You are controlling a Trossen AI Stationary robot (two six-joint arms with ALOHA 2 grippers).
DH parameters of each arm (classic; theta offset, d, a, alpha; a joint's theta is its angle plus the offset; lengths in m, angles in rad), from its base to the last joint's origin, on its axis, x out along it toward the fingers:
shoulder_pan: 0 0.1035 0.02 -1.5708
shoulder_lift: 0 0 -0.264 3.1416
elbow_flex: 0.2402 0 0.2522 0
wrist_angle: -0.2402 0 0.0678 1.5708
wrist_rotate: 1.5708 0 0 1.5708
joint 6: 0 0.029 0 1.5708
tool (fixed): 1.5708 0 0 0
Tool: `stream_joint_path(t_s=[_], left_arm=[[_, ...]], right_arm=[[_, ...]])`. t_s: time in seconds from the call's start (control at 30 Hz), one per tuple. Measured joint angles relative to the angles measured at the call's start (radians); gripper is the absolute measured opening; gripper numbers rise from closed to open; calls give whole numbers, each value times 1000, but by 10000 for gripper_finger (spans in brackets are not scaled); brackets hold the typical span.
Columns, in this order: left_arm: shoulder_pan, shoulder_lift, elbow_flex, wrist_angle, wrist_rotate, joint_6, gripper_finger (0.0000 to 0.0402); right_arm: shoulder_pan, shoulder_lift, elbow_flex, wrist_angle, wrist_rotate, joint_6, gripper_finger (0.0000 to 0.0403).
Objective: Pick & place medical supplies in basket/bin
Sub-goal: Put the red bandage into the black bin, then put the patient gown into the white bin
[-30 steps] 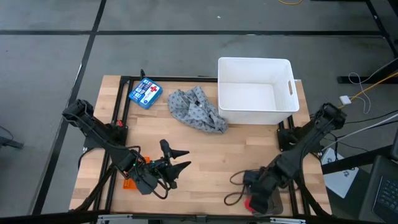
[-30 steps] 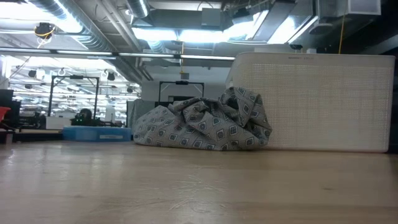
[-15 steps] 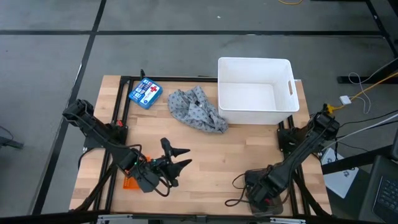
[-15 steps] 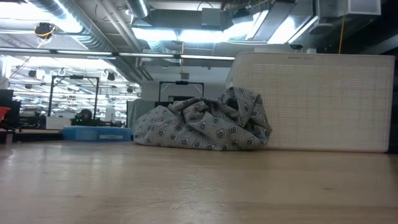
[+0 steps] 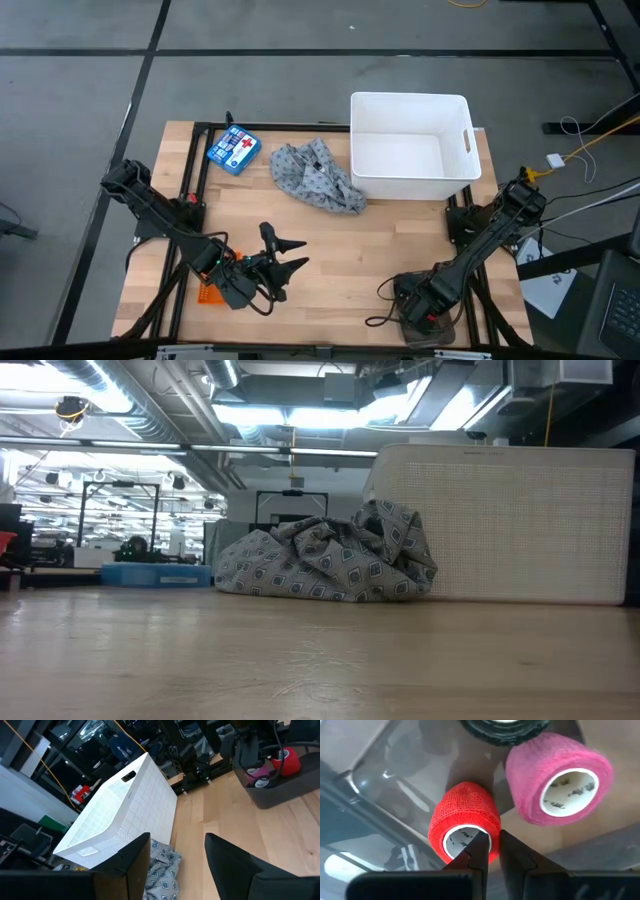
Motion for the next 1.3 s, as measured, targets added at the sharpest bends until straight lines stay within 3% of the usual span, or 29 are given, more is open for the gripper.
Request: stream_joint_path(t_s=[0.27, 0.53, 0.7, 0.8, 0.93, 1.1, 1.23, 1.3], left_arm=[[0, 0, 0, 0, 0, -3, 185], [0, 0, 0, 0, -1, -3, 185], [-4, 0, 0, 0, 22, -4, 182], [-15, -1, 0, 0, 135, -4, 182], [-37, -4, 0, 2, 281, -4, 182], [-63, -4, 0, -53, 254, -64, 182], [-52, -4, 0, -175, 175, -181, 182], [-40, -4, 0, -234, 154, -260, 182]], right_arm=[[2, 0, 0, 4, 6, -11, 115], [2, 0, 47, 3, -93, -33, 195], [2, 0, 180, 3, 27, -95, 205], [4, 0, 296, 4, 212, -180, 202], [32, 0, 459, 6, 555, -342, 193], [107, -1, 586, 8, 1114, -564, 186], [153, 0, 585, 1, 1530, -641, 185], [154, -1, 564, -1, 1690, -641, 185]])
